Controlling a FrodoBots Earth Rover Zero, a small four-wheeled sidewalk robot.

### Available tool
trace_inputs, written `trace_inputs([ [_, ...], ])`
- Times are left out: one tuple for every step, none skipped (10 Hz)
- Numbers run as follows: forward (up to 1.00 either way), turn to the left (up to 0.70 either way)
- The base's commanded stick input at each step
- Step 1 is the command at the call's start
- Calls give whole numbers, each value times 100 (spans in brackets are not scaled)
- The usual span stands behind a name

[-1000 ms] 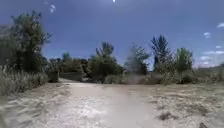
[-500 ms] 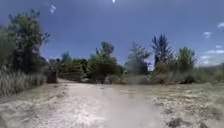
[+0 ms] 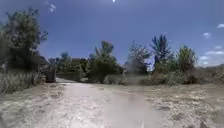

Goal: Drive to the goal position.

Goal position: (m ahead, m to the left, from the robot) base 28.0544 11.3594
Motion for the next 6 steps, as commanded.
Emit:
trace_inputs([
  [45, 27],
  [45, 27],
  [45, 12],
  [45, 0],
  [45, 0],
  [45, 0],
])
